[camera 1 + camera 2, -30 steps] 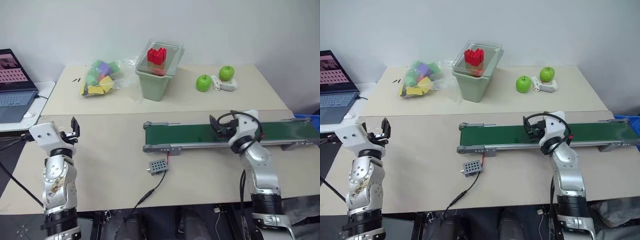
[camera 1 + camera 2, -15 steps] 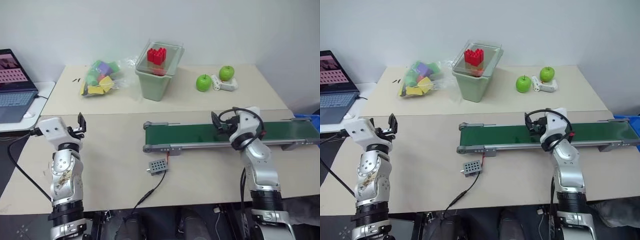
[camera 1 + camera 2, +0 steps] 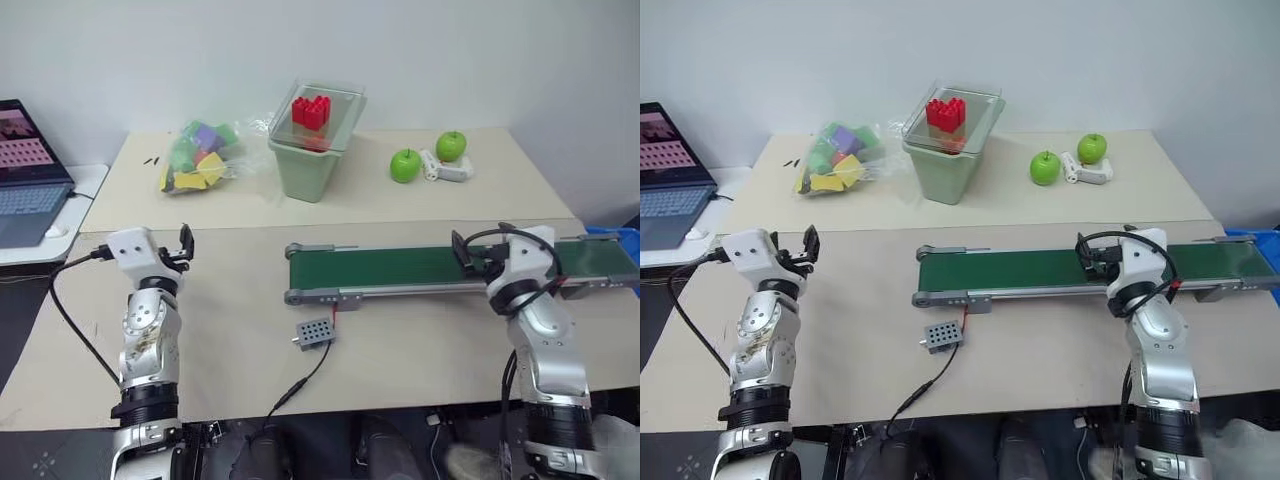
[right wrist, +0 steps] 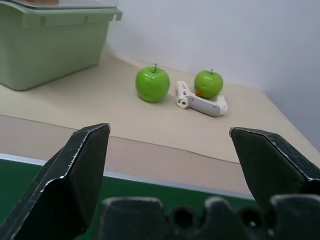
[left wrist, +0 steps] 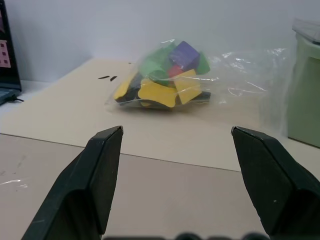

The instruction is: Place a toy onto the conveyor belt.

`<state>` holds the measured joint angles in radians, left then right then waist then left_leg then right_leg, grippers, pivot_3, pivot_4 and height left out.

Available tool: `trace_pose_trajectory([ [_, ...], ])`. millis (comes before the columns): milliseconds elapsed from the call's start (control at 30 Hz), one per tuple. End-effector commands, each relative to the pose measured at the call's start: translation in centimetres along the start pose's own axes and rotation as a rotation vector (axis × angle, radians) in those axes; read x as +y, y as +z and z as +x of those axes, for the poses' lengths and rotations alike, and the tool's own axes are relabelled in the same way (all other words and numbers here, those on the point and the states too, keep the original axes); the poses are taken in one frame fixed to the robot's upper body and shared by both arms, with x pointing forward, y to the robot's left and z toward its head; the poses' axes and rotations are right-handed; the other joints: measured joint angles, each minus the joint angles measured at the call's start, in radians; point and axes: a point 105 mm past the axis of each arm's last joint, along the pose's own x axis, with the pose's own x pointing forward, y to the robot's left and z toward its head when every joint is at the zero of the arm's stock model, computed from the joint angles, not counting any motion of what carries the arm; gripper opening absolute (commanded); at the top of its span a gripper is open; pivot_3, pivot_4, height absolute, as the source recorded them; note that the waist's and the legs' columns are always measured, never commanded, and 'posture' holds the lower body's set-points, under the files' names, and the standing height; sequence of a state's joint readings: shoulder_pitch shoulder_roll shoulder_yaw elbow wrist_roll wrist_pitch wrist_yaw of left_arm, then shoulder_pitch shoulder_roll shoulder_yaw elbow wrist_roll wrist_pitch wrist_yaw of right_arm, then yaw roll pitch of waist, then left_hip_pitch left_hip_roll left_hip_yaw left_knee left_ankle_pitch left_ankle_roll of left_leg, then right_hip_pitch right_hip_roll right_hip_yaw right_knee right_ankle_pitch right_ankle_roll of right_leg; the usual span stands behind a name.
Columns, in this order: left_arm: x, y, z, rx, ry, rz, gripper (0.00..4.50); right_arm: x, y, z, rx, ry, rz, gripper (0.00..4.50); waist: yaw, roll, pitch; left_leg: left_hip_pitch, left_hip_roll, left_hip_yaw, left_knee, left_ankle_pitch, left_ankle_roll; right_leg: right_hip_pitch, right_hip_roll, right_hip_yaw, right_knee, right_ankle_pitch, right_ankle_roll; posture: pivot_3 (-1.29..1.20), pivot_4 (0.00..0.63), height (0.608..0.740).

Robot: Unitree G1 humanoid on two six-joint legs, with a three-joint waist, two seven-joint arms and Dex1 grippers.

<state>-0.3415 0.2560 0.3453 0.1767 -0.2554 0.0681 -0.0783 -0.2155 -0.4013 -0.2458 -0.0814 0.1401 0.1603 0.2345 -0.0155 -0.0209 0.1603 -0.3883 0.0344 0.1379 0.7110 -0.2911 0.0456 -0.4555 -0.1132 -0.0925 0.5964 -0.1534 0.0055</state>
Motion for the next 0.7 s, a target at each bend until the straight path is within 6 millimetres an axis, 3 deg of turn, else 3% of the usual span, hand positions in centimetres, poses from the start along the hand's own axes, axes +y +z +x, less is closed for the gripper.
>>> trace_pose_trajectory([
  [33, 0.6, 1.8, 0.7, -0.071, 0.002, 0.025, 3.7, -1.3, 1.6, -0.6, -0.049, -0.045, -0.023, 4.5, 0.0, 0.0, 0.0, 0.0, 0.0, 0.0, 0.0, 0.0, 0.0, 0.0, 0.0, 0.0, 0.0, 0.0, 0.0, 0.0, 0.15, 0.74],
  [367, 3.6, 3.2, 0.6, -0.103, 0.055, 0.058, 3.7, -1.4, 0.9, -0.2, -0.034, -0.047, -0.016, 4.5, 0.002, 0.0, 0.0, 0.0, 0.0, 0.0, 0.0, 0.0, 0.0, 0.0, 0.0, 0.0, 0.0, 0.0, 0.0, 0.0, 0.15, 0.74],
  [500, 6.2, 4.3, -0.1, -0.121, 0.107, 0.095, 3.7, -1.3, 0.9, 0.0, -0.034, -0.041, -0.014, 4.5, -0.001, 0.0, 0.0, 0.0, 0.001, 0.0, 0.0, 0.0, 0.0, 0.0, 0.0, 0.0, 0.0, 0.0, 0.0, 0.0, 0.15, 0.74],
  [600, 9.8, 6.2, -0.6, -0.152, 0.196, 0.14, 3.7, -1.6, 0.9, 0.4, -0.032, -0.035, -0.023, 4.5, -0.003, 0.0, 0.0, 0.0, 0.001, 0.0, 0.0, 0.0, 0.0, 0.0, 0.0, 0.0, 0.0, 0.0, 0.0, 0.0, 0.15, 0.74],
  [700, 11.0, 7.0, -0.7, -0.159, 0.224, 0.131, 3.7, -1.8, 1.0, 0.7, -0.039, -0.023, -0.029, 4.5, -0.002, 0.0, 0.0, 0.0, 0.002, 0.0, 0.0, 0.0, 0.0, 0.0, 0.0, 0.0, 0.0, 0.0, 0.0, 0.0, 0.15, 0.74],
])
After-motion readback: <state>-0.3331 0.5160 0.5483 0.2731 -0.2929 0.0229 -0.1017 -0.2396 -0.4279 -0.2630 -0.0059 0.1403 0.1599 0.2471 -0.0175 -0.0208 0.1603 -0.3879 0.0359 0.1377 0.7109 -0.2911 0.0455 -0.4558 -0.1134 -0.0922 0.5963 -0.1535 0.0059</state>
